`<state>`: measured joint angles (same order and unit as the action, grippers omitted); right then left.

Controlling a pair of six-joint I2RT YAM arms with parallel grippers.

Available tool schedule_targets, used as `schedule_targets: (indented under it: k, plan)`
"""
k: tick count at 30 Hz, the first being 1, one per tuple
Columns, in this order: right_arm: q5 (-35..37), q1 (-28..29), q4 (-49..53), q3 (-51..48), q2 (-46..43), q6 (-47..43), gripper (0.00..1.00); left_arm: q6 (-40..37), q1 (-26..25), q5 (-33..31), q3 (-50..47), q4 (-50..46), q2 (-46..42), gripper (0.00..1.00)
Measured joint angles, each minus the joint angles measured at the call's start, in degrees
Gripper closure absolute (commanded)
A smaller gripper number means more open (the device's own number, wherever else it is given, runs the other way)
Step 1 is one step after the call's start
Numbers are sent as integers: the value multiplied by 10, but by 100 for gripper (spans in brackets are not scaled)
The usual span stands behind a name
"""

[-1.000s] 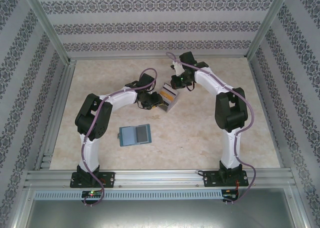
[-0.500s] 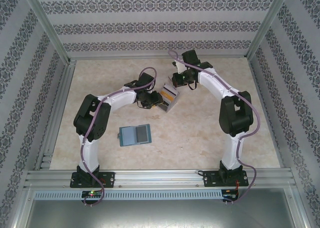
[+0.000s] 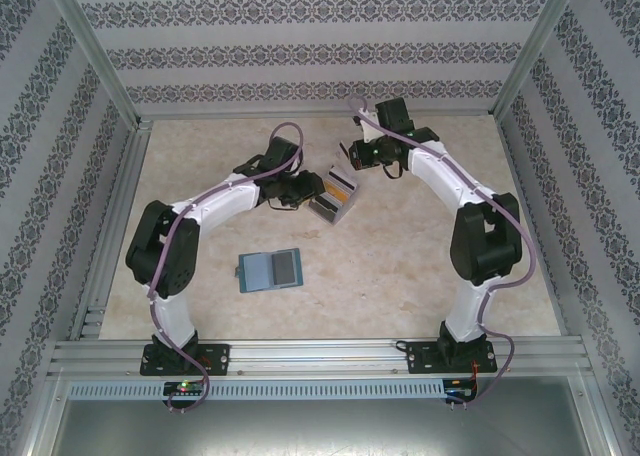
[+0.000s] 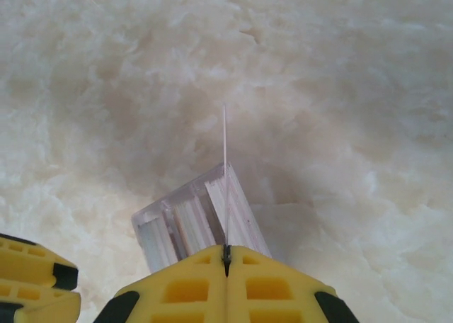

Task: Put the credit cards into the card holder
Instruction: Pick up the credit card from the storage box.

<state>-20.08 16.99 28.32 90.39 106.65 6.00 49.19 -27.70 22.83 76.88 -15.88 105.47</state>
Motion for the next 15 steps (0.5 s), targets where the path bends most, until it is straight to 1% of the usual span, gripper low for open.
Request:
schedule_targets:
  k: [6,11,15]
  plan:
    - [-76,-12,-64,-60,-46,59,100,37,17,38,-73,101,-47,56]
    - [-158,-16,-161,-148,-87,139,100,61,31,81,-95,182,-66,54]
    - [-215,-16,-241,-205,-99,209,100,83,40,108,-111,246,-70,53]
